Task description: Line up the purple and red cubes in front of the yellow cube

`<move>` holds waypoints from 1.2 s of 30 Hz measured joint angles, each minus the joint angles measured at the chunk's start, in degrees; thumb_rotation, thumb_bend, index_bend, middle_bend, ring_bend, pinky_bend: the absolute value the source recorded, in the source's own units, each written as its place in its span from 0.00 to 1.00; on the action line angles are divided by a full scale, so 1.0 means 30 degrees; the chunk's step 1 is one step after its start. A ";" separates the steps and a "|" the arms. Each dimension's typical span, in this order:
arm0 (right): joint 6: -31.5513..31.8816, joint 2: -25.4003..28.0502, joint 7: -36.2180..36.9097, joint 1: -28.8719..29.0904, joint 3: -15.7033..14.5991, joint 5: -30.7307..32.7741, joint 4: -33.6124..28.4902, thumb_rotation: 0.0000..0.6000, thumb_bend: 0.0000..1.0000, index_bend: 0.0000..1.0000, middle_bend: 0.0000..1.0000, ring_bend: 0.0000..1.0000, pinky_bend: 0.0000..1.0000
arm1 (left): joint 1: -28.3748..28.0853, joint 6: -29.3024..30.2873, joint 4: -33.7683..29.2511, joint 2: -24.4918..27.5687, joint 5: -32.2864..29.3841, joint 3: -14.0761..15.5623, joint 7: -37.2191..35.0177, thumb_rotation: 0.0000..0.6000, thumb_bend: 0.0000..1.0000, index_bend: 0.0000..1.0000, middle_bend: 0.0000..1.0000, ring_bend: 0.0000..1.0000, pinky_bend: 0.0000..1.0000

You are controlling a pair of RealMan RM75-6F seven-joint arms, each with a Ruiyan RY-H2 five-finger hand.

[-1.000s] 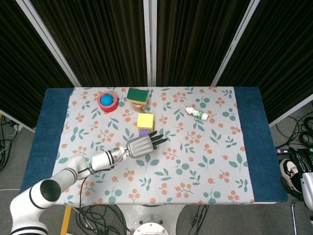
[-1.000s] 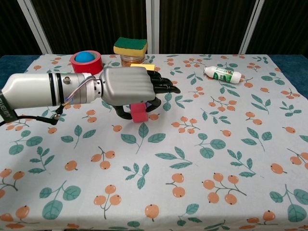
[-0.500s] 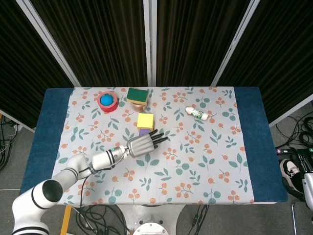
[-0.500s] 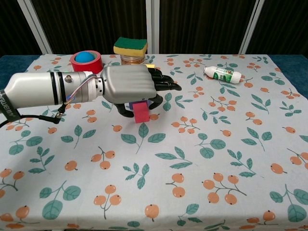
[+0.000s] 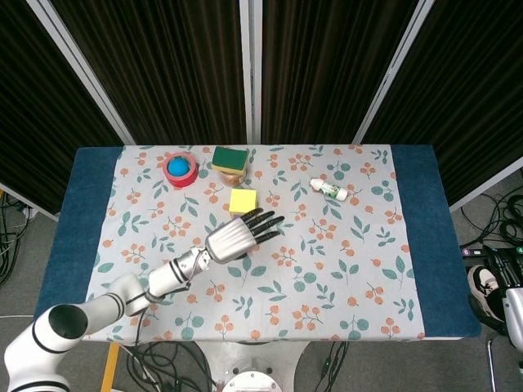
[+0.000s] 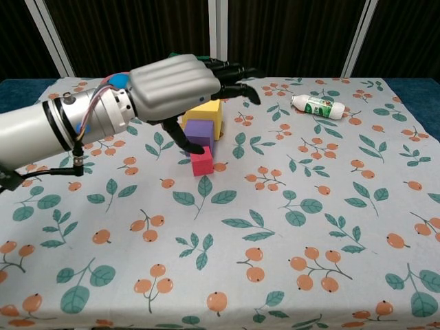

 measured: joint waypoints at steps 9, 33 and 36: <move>0.0110 0.0028 -0.0001 -0.0112 -0.0004 0.0084 -0.0021 1.00 0.22 0.00 0.13 0.07 0.19 | -0.0292 -0.1731 0.0888 -0.1977 -0.1145 -0.1034 0.1543 1.00 0.00 0.12 0.03 0.07 0.15; 0.0077 0.0033 -0.0036 -0.0158 0.0021 0.0207 -0.0037 1.00 0.22 0.00 0.12 0.06 0.19 | -0.0009 -0.1793 0.5090 -0.3812 -0.0464 0.0015 0.2318 1.00 0.00 0.11 0.01 0.06 0.14; 0.0110 0.0056 -0.0049 -0.0191 0.0025 0.0232 -0.0057 1.00 0.22 0.00 0.12 0.07 0.19 | -0.0029 -0.1715 0.5582 -0.3901 -0.0274 0.0205 0.2441 1.00 0.00 0.11 0.01 0.06 0.14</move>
